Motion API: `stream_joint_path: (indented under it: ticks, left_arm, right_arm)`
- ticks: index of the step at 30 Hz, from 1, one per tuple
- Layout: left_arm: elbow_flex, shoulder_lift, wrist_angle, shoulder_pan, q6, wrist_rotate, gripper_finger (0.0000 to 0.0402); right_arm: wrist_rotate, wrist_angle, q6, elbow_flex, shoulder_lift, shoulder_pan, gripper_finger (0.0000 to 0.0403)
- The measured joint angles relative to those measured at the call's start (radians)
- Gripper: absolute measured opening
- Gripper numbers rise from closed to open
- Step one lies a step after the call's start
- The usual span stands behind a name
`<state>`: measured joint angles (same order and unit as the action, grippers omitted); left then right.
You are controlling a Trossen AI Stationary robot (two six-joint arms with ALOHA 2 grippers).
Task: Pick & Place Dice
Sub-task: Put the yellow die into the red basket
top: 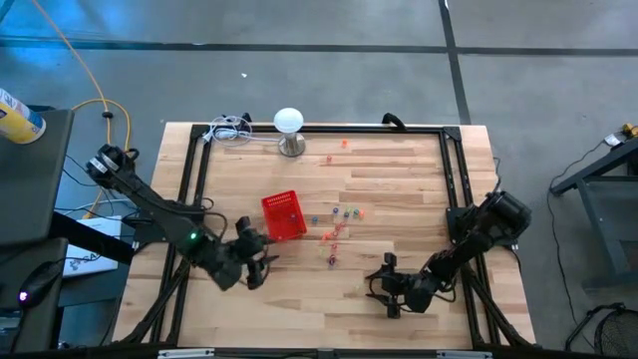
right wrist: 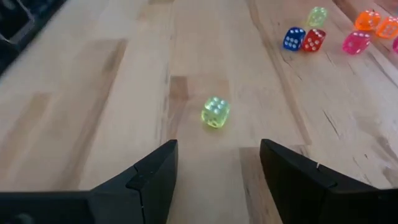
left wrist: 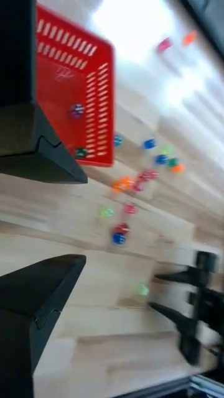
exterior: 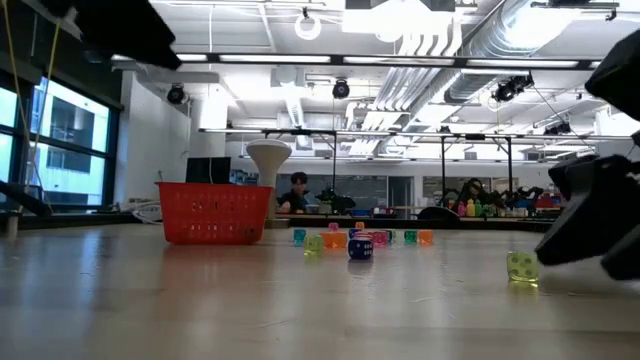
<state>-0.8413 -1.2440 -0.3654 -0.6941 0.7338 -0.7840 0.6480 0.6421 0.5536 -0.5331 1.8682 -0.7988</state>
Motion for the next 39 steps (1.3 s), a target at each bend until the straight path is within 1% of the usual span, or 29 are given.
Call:
stream_joint_path:
  ticks: [3, 5, 11, 17, 20, 24, 32, 36, 39]
  left_arm:
    - [0.0, -0.014, 0.037, -0.042, -0.005, -0.067, 0.019]
    - [0.0, -0.033, 0.062, -0.062, -0.011, -0.086, 0.019]
    - [0.0, -0.13, 0.134, -0.065, -0.018, -0.085, 0.019]
    - [0.0, -0.2, 0.232, -0.065, -0.082, -0.073, 0.019]
    - [0.0, -0.211, 0.269, -0.064, -0.106, -0.056, 0.019]
    - [0.0, -0.213, 0.301, -0.059, -0.136, -0.025, 0.019]
    - [0.0, -0.213, 0.306, -0.052, -0.136, 0.01, 0.019]
    - [0.0, -0.214, 0.306, -0.052, -0.136, 0.011, 0.019]
    - [0.0, -0.231, 0.314, -0.052, -0.138, 0.01, 0.019]
  right_arm:
    - [0.008, 0.013, 0.0, -0.006, 0.026, 0.019, 0.0219]
    - [0.012, 0.027, -0.001, -0.014, 0.046, 0.031, 0.0219]
    - [-0.013, 0.067, -0.025, -0.038, 0.08, 0.063, 0.0219]
    - [-0.019, 0.064, -0.029, -0.039, 0.081, 0.069, 0.0213]
    - [-0.02, 0.063, -0.027, -0.038, 0.081, 0.075, 0.0193]
    - [-0.027, 0.07, -0.027, -0.038, 0.081, 0.089, 0.0154]
    - [-0.059, 0.074, -0.028, -0.038, 0.081, 0.12, 0.0078]
    - [-0.079, 0.079, -0.038, -0.038, 0.081, 0.134, 0.0055]
    - [-0.083, 0.104, -0.086, -0.037, 0.083, 0.138, 0.0048]
